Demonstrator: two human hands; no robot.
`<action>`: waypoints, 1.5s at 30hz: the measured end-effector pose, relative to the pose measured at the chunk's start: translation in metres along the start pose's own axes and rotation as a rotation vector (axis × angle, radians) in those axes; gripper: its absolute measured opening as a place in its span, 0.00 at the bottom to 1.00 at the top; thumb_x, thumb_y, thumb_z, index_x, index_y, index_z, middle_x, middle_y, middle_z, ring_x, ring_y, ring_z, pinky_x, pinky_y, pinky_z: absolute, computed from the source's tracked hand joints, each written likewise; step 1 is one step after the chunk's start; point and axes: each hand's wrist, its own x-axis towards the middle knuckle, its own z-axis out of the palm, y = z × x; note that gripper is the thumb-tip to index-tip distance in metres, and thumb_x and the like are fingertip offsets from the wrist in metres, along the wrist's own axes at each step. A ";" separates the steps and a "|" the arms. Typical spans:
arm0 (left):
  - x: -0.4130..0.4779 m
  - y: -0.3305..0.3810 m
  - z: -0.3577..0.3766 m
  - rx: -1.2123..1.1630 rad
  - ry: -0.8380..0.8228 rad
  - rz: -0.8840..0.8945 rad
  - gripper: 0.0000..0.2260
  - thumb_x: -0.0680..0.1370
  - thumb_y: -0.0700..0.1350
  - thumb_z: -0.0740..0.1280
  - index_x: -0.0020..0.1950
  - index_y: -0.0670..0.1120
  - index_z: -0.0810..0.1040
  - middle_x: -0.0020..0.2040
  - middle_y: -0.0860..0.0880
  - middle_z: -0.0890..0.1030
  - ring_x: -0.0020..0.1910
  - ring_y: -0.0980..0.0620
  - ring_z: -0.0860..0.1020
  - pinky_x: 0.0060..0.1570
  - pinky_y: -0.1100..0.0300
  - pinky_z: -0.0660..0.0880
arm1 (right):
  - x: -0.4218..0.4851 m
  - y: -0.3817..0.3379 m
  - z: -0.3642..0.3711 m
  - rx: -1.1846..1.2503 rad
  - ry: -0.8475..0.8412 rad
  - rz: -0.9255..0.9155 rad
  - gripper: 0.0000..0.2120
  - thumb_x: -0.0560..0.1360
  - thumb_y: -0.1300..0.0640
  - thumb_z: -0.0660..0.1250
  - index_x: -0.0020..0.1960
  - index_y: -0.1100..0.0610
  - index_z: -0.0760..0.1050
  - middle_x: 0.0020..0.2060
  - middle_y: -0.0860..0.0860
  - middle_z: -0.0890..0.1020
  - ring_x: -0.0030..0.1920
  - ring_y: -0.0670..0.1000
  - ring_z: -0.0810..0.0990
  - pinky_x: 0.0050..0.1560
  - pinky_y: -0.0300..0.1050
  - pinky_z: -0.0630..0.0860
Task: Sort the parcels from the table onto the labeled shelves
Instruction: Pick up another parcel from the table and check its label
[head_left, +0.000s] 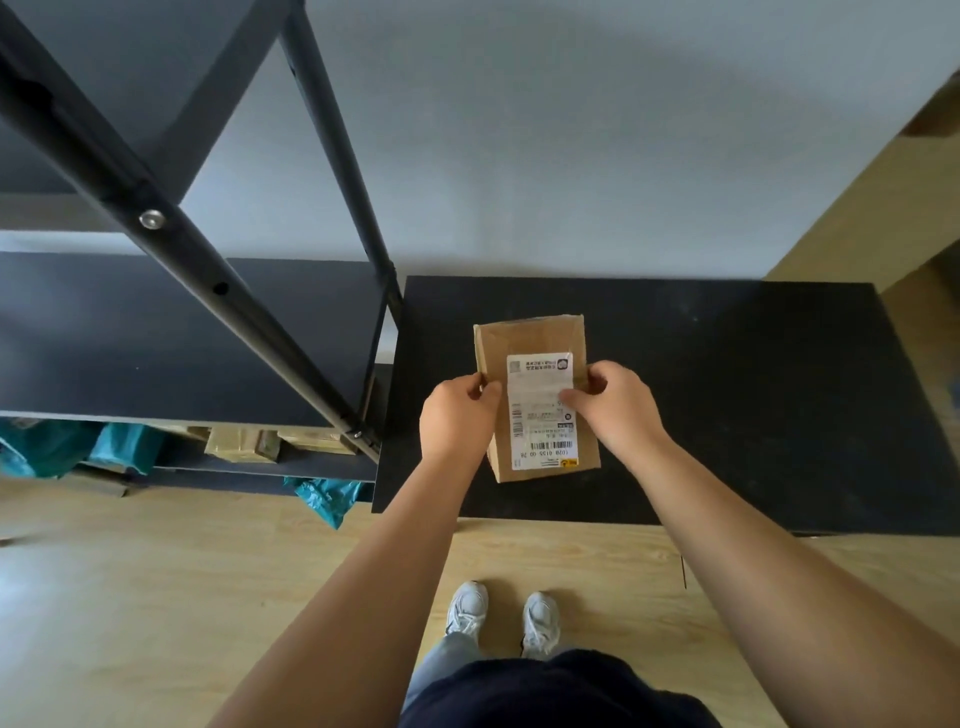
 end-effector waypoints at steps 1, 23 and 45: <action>0.001 -0.001 0.001 -0.005 -0.010 -0.018 0.09 0.81 0.49 0.63 0.50 0.47 0.82 0.42 0.51 0.83 0.35 0.57 0.79 0.31 0.66 0.70 | 0.001 0.000 0.001 -0.032 0.008 -0.010 0.13 0.75 0.54 0.72 0.58 0.55 0.78 0.51 0.49 0.80 0.43 0.47 0.80 0.36 0.37 0.74; 0.036 -0.003 -0.003 0.665 -0.160 0.322 0.30 0.77 0.41 0.70 0.77 0.52 0.63 0.79 0.47 0.59 0.78 0.45 0.58 0.71 0.47 0.65 | 0.020 0.003 0.031 -0.285 0.011 -0.066 0.29 0.74 0.55 0.73 0.72 0.54 0.68 0.65 0.54 0.75 0.63 0.53 0.76 0.58 0.48 0.76; 0.016 -0.023 -0.003 0.970 -0.057 0.285 0.21 0.82 0.55 0.60 0.71 0.45 0.69 0.62 0.44 0.75 0.56 0.48 0.78 0.49 0.59 0.76 | -0.027 0.017 0.040 -0.469 0.173 -0.130 0.25 0.77 0.54 0.68 0.73 0.54 0.69 0.66 0.52 0.74 0.66 0.53 0.71 0.65 0.48 0.70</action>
